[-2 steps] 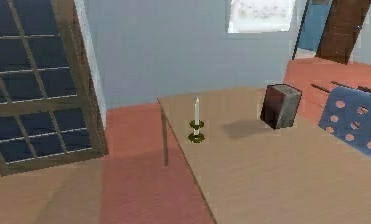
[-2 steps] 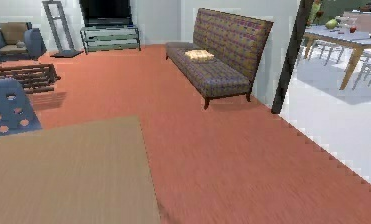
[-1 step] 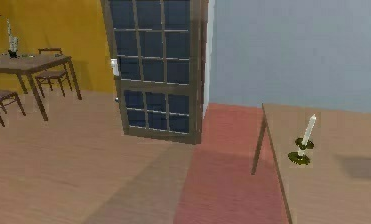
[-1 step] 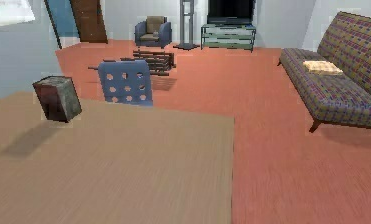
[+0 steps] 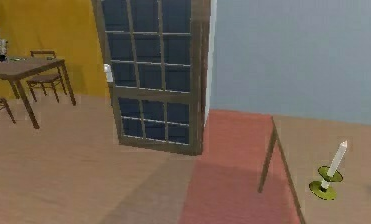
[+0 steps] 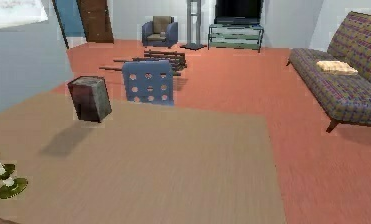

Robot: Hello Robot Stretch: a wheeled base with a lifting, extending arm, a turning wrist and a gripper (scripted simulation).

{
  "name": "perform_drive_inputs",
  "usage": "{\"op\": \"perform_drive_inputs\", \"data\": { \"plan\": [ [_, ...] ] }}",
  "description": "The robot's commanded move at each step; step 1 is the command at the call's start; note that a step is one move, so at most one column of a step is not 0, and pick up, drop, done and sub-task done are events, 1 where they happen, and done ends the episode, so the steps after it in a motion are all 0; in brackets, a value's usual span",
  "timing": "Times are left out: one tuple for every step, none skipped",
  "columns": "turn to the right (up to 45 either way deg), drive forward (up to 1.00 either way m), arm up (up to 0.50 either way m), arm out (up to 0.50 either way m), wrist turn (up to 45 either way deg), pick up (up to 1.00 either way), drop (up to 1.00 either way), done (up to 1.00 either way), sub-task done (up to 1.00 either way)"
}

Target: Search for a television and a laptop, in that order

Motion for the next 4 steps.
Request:
{"op": "perform_drive_inputs", "data": {
  "plan": [
    [12.0, 0.0, 0.0, 0.0, 0.0, 0.0, 0.0, 0.0, 0.0],
    [0.0, 0.15, 0.0, 0.0, 0.0, 0.0, 0.0, 0.0, 0.0],
    [45.0, 0.0, 0.0, 0.0, 0.0, 0.0, 0.0, 0.0, 0.0],
    [45.0, 0.0, 0.0, 0.0, 0.0, 0.0, 0.0, 0.0, 0.0]
  ]
}}
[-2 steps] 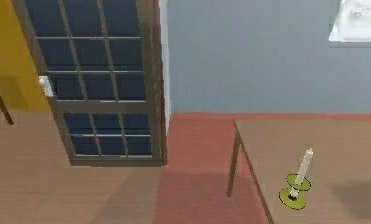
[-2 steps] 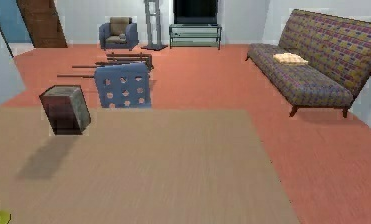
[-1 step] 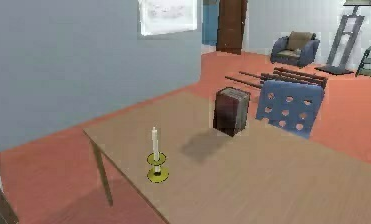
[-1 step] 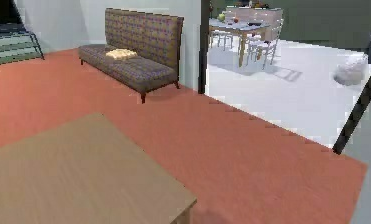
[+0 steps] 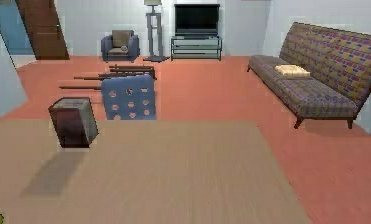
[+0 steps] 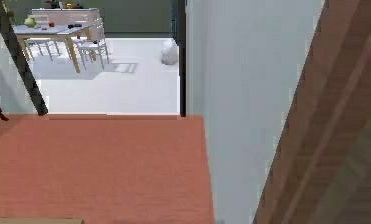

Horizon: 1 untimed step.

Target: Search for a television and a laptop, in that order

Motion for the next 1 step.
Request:
{"op": "perform_drive_inputs", "data": {
  "plan": [
    [45.0, 0.0, 0.0, 0.0, 0.0, 0.0, 0.0, 0.0, 0.0]
  ]
}}
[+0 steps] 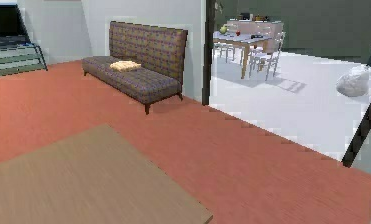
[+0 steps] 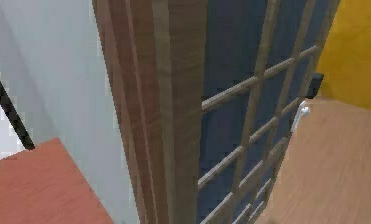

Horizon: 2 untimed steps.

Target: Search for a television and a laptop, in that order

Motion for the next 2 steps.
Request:
{"op": "perform_drive_inputs", "data": {
  "plan": [
    [33.0, 0.0, 0.0, 0.0, 0.0, 0.0, 0.0, 0.0, 0.0],
    [0.0, 0.55, 0.0, 0.0, 0.0, 0.0, 0.0, 0.0, 0.0]
  ]
}}
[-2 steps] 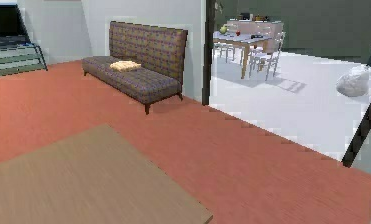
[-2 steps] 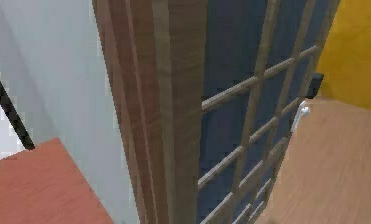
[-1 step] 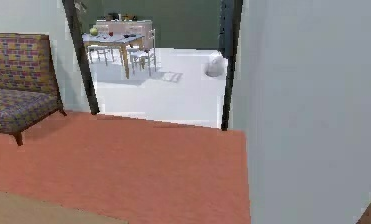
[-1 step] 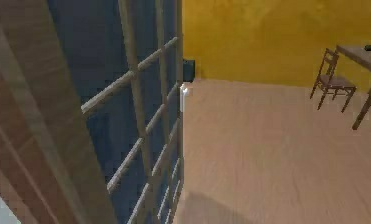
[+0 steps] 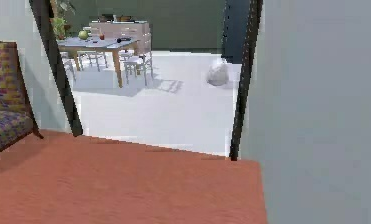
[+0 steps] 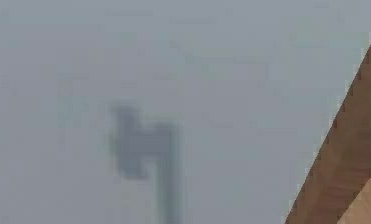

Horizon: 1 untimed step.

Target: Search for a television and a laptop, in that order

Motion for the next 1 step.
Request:
{"op": "perform_drive_inputs", "data": {
  "plan": [
    [-45.0, 0.0, 0.0, 0.0, 0.0, 0.0, 0.0, 0.0, 0.0]
  ]
}}
